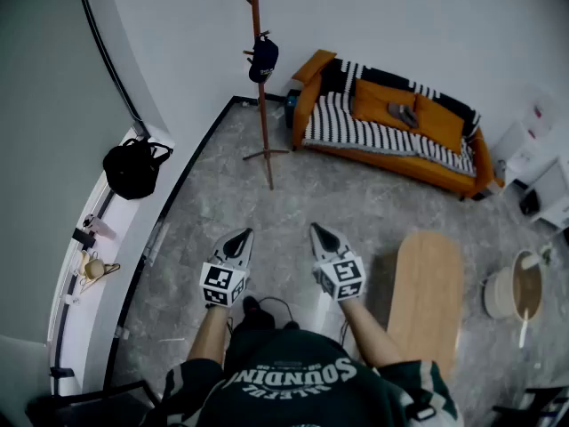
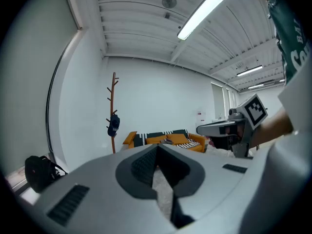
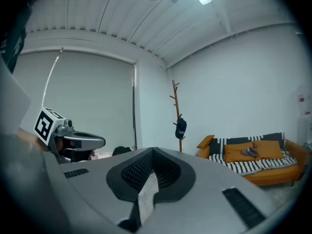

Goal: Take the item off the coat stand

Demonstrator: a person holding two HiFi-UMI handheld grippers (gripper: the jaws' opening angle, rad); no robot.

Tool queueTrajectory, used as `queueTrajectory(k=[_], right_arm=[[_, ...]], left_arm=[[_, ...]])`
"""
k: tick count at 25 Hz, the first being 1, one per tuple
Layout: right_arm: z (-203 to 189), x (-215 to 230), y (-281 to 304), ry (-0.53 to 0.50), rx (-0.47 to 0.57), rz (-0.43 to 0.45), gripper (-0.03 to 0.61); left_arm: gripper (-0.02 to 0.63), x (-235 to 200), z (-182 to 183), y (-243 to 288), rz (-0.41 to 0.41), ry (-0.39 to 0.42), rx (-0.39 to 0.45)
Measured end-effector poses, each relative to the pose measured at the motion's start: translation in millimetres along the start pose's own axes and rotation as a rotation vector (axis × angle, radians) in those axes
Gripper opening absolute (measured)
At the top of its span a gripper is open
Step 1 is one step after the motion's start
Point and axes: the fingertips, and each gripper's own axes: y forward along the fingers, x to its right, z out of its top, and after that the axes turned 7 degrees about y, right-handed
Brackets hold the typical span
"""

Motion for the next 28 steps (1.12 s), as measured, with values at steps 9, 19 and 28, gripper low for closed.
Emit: queueTrajectory(k=[9, 19, 28], right_arm=[[-6, 2, -3, 0.055, -0.01, -0.002, -0.002], [-12, 0, -4, 0.06, -0.042, 0.008, -0.002], [-6, 0, 0, 0.037, -0.014, 0.009, -0.002]], left_arm=[[0.0, 8, -5, 3, -0.005, -0.012, -0.008], [0.0, 11, -7, 5, -0.007, -0.025, -0.012], [0.0, 11, -4, 15, -0.016, -0.048, -0.006]])
